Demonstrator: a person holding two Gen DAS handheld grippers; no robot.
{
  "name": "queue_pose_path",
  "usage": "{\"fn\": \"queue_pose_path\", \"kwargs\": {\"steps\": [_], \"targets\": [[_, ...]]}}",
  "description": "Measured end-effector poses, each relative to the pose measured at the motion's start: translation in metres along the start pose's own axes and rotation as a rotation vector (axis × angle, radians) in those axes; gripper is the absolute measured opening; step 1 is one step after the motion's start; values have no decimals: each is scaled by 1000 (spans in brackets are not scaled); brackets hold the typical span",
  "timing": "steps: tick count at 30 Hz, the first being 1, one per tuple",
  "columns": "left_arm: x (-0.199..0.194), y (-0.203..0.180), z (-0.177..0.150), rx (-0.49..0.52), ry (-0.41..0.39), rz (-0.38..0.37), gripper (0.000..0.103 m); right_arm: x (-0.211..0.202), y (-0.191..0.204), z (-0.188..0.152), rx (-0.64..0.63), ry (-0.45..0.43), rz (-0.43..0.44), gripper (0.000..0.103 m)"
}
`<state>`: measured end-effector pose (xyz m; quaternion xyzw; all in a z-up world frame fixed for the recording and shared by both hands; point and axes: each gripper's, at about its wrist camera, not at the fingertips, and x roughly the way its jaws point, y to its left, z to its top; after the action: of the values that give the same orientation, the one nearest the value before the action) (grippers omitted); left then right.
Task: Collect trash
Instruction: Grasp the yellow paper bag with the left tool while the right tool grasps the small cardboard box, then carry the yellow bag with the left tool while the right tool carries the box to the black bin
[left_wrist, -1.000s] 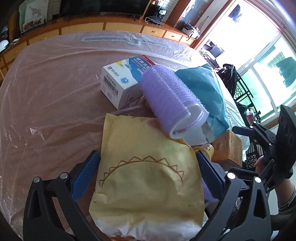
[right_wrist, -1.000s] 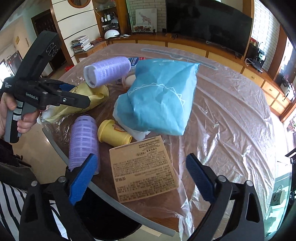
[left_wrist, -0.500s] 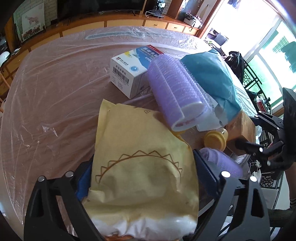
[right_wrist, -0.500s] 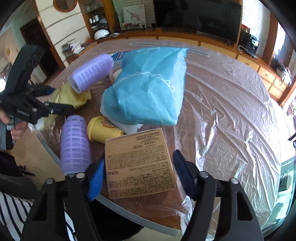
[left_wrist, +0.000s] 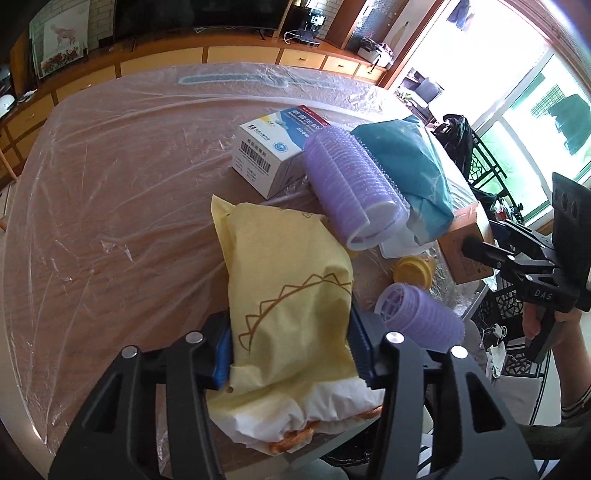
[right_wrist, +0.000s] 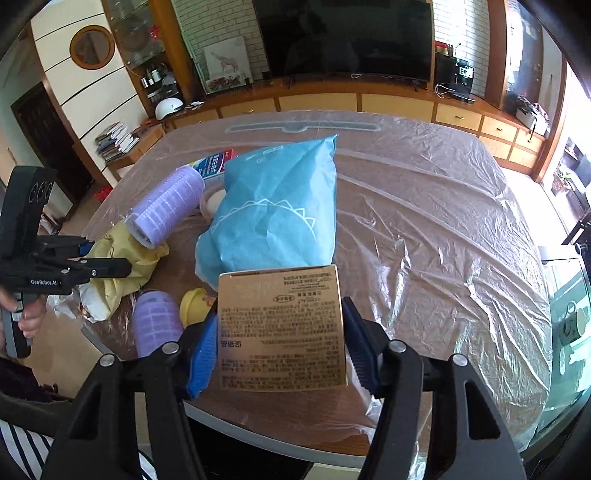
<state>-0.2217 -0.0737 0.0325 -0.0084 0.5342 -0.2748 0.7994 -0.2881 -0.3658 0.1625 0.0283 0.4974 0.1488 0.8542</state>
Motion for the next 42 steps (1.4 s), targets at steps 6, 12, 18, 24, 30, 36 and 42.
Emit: {"fn": "queue_pose_path", "kwargs": {"steps": [6,12,18,24,30,36,42], "targets": [[-18,-1,-2,45,-60,81,50,-7,9,2,28,-26,-40,60],[-41,11,-11,32,-98,106,50,-17,12,3,61,-57,-47,60],[-69,12,-16,-31,-178,102,50,-28,19,14,26,-95,-16,59],[-87,-9,-13,-59,-252,73,50,-48,23,17,6,-141,53,59],[-94,-45,-26,-27,-273,50,50,-72,28,11,-37,-167,99,59],[-94,-69,-44,3,-247,8,50,-92,30,-13,-66,-139,141,59],[-91,-94,-69,55,-202,-8,50,-103,37,-47,-103,-95,177,59]]}}
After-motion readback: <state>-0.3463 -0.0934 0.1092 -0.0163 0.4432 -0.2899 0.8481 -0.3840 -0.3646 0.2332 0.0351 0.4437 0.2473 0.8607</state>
